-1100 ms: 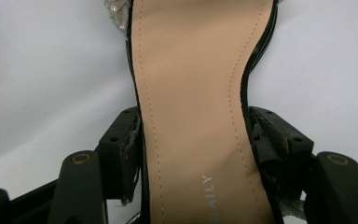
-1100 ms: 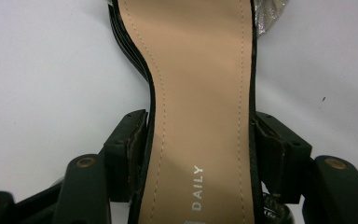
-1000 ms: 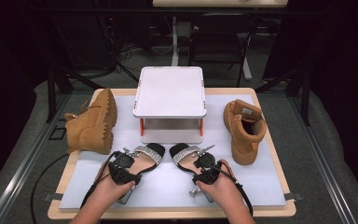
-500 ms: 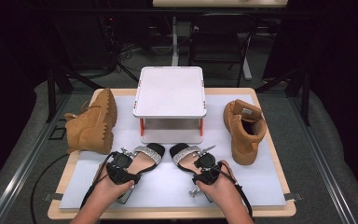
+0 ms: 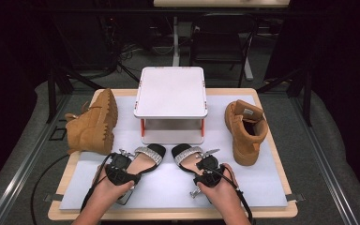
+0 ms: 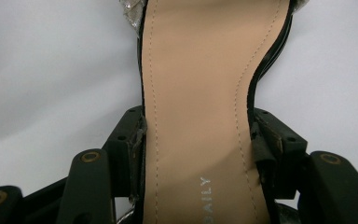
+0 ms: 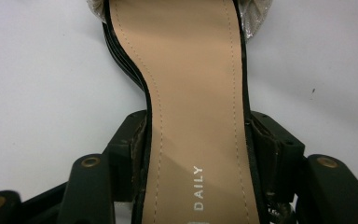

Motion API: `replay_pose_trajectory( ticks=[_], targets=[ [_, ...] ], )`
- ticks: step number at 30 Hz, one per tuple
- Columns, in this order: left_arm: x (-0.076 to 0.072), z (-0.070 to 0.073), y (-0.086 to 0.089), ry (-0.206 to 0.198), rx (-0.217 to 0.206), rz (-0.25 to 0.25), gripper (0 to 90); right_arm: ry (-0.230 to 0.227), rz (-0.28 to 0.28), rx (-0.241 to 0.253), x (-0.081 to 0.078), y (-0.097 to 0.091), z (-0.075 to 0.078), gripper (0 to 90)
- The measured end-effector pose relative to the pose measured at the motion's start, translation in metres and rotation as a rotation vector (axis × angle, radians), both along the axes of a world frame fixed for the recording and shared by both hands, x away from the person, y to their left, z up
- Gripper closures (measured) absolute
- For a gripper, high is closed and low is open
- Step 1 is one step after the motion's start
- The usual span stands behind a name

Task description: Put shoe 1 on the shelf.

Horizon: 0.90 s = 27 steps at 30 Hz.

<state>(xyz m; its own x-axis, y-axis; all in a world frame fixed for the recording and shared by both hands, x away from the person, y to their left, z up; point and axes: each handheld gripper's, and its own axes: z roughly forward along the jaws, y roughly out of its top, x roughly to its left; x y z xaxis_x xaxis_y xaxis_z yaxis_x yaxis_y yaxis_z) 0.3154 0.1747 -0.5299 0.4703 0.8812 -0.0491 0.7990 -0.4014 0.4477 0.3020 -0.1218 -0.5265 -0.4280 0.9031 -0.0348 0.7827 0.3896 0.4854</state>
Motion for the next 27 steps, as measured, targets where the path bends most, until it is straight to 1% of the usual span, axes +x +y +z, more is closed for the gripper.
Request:
replay_pose_trajectory(
  ticks=[3,5,6,11,13,15,17,19,20,22,23,24,27],
  targets=[
    [-0.001,0.001,0.001,0.001,-0.009,0.007,42.2,-0.010,-0.016,0.014,-0.001,-0.002,0.000,41.9],
    [-0.002,0.003,0.001,-0.001,-0.013,0.006,42.2,-0.009,-0.016,0.014,-0.001,-0.003,0.001,41.9],
    [-0.003,0.005,0.001,-0.004,-0.019,0.007,42.2,-0.013,-0.023,0.032,-0.002,-0.004,0.003,41.8],
    [-0.002,0.009,0.001,-0.023,-0.020,0.011,42.2,-0.011,-0.024,0.035,-0.003,-0.003,0.008,41.8],
    [-0.001,0.011,0.001,-0.027,-0.020,0.014,42.2,-0.016,-0.031,0.049,-0.002,-0.003,0.009,41.9],
    [0.001,0.014,0.001,-0.030,-0.019,0.019,42.2,-0.016,-0.029,0.049,-0.001,-0.003,0.011,41.9],
    [0.003,0.016,0.001,-0.039,-0.014,0.024,42.2,-0.014,-0.033,0.046,0.000,-0.004,0.014,41.9],
    [0.004,0.017,0.002,-0.038,-0.010,0.024,42.2,-0.017,-0.037,0.049,0.001,-0.003,0.015,41.9],
    [0.007,0.019,0.000,-0.040,-0.002,0.031,42.2,-0.013,-0.041,0.048,0.004,-0.003,0.017,41.8],
    [0.009,0.020,0.000,-0.043,0.002,0.031,42.2,-0.011,-0.045,0.042,0.007,-0.003,0.019,41.9],
    [0.011,0.020,-0.002,-0.047,0.011,0.032,42.2,-0.011,-0.045,0.042,0.007,-0.003,0.019,41.9],
    [0.014,0.022,-0.004,-0.049,0.018,0.027,42.2,-0.009,-0.052,0.030,0.011,-0.002,0.021,41.8],
    [0.018,0.024,-0.007,-0.054,0.021,0.028,42.1,-0.013,-0.058,0.034,0.014,-0.001,0.023,41.8]
  ],
)
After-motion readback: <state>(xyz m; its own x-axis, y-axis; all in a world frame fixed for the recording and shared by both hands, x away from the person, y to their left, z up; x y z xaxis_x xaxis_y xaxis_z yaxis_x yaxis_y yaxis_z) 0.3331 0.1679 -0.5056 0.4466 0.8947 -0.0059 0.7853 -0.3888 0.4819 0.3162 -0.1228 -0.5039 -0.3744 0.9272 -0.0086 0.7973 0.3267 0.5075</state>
